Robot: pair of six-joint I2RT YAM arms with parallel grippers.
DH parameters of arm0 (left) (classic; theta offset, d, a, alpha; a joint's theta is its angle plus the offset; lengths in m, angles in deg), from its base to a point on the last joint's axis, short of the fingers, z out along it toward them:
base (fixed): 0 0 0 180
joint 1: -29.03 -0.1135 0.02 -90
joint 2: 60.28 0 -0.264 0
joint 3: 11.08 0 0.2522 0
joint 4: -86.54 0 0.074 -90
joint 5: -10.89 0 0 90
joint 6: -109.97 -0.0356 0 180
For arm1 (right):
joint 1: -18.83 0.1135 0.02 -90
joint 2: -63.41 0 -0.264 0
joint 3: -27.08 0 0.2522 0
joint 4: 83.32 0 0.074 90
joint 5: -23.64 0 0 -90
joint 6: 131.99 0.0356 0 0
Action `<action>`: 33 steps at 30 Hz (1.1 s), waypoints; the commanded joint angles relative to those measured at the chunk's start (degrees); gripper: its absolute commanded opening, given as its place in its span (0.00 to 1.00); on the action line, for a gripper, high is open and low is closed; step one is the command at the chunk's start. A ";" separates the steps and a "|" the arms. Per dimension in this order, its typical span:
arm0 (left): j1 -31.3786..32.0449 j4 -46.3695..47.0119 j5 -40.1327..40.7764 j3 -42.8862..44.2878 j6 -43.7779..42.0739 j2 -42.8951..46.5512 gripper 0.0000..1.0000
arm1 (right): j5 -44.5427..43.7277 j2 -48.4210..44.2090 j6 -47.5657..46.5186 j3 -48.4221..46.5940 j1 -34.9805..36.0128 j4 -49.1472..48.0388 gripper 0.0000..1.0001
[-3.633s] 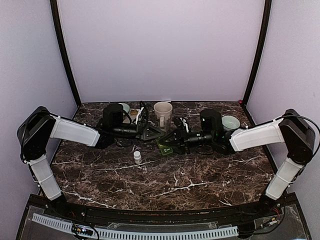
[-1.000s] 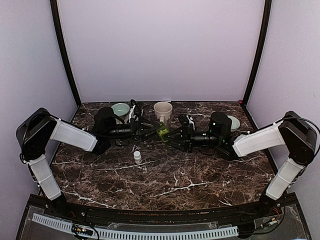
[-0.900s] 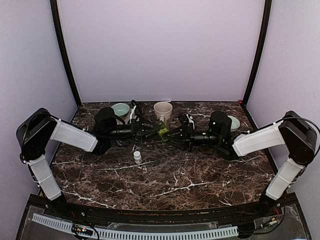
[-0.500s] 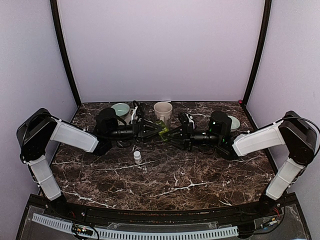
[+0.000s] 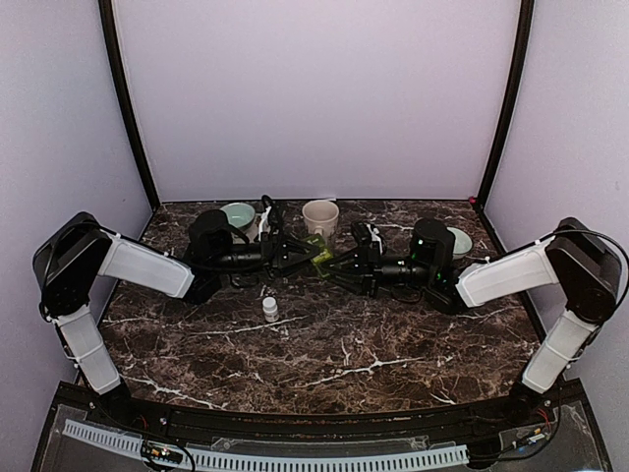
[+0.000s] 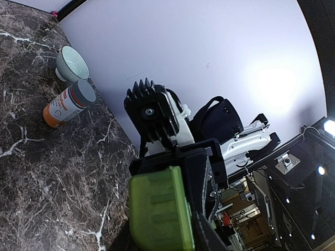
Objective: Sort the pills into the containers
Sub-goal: Pass from the right arm to the left
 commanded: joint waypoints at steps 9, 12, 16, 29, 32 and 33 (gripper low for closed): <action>1.00 3.61 -1.10 1.43 0.12 -0.87 0.04 | -0.33 0.75 0.46 -1.83 -0.22 -2.22 0.15; 0.95 2.34 0.29 1.78 0.53 -0.76 0.00 | -0.73 -0.09 -2.83 -2.47 -0.21 2.21 0.27; 0.95 -2.12 2.30 2.90 0.01 -0.01 0.00 | -3.04 -3.03 -13.69 -4.74 -0.18 14.88 0.47; 0.95 -17.62 12.98 5.32 -4.09 3.01 0.00 | -24.99 -15.03 -35.81 -11.46 0.53 49.81 0.62; 0.98 -20.80 15.44 6.11 -4.67 3.45 0.00 | -33.07 -16.62 -39.56 -13.66 2.18 57.66 0.62; 0.96 -21.89 16.34 6.42 -4.88 3.59 0.00 | -35.75 -16.76 -40.44 -14.31 2.79 59.77 0.62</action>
